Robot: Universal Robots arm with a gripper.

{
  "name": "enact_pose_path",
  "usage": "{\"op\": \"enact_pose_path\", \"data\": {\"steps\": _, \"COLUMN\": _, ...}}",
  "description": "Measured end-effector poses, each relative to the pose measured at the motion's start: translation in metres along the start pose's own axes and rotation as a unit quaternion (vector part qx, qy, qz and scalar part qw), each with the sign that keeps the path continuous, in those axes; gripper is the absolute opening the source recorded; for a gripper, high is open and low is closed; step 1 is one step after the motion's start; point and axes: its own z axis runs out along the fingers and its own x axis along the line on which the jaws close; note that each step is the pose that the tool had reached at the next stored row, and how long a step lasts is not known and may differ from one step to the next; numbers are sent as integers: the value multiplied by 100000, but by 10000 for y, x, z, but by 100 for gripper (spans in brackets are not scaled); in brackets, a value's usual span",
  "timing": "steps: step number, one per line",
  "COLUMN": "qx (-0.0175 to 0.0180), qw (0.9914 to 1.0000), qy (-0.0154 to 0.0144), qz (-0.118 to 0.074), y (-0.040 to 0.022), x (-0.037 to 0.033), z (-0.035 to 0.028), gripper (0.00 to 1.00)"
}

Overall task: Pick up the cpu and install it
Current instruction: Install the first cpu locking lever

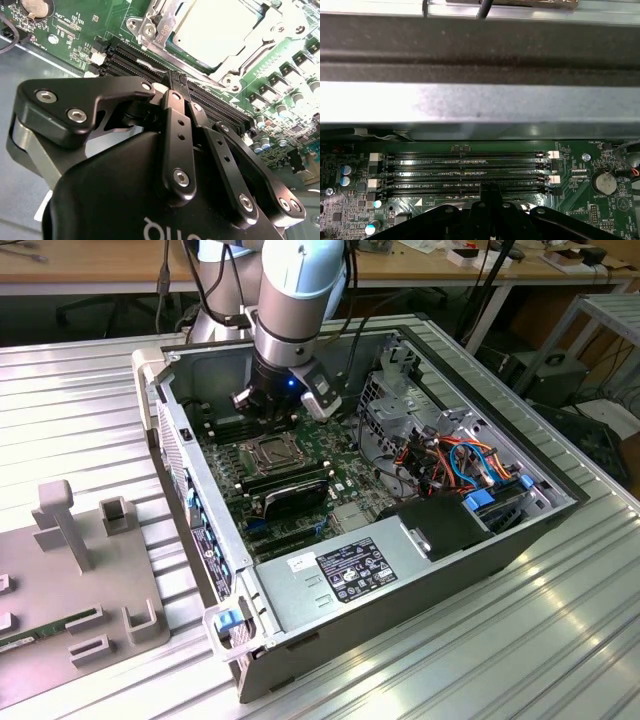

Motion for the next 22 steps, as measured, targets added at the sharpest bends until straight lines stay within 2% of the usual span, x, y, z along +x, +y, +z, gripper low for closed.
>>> {"op": "enact_pose_path", "data": {"steps": 15, "qx": 3, "qw": 100000, "qy": -4, "qz": 2, "y": 13, "x": 1, "z": 14, "gripper": 11}}
{"op": "enact_pose_path", "data": {"steps": 22, "qx": 149, "qw": 100000, "qy": -10, "qz": -6, "y": 13, "x": 1, "z": 19, "gripper": 11}}
